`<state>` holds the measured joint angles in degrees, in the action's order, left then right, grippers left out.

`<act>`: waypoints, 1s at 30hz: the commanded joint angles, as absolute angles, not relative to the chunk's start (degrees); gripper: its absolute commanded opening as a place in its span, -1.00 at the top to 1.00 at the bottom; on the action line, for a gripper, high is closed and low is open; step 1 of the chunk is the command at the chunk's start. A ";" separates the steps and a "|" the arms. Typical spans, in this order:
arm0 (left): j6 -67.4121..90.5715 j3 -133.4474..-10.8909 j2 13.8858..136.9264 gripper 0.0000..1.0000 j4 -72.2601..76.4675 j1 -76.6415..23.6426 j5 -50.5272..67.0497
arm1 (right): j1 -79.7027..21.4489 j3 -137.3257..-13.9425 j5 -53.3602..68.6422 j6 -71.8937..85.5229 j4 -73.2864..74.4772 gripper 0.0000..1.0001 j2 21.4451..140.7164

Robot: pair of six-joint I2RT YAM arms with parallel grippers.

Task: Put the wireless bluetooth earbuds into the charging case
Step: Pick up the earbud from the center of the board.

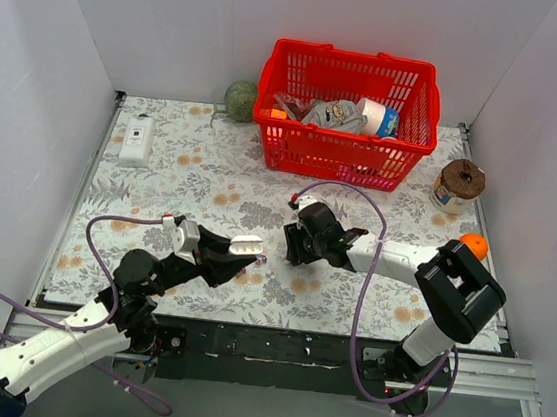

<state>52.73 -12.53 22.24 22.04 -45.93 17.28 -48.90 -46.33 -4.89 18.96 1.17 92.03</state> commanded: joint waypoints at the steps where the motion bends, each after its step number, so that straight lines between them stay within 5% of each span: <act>1: 52.38 -14.50 22.68 1.00 22.24 -46.05 16.61 | -50.36 -48.60 -4.39 18.19 1.49 -0.10 93.95; 21: 52.82 -14.59 22.94 1.00 21.97 -46.14 16.79 | -53.79 -50.45 -6.06 17.67 2.99 0.09 96.33; 30: 53.09 -14.59 23.03 1.00 21.97 -46.14 17.14 | -53.79 -50.62 -6.50 17.49 2.64 0.63 95.36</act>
<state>52.93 -12.56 22.92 21.82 -45.93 17.28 -53.69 -49.82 -5.41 17.85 1.54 95.33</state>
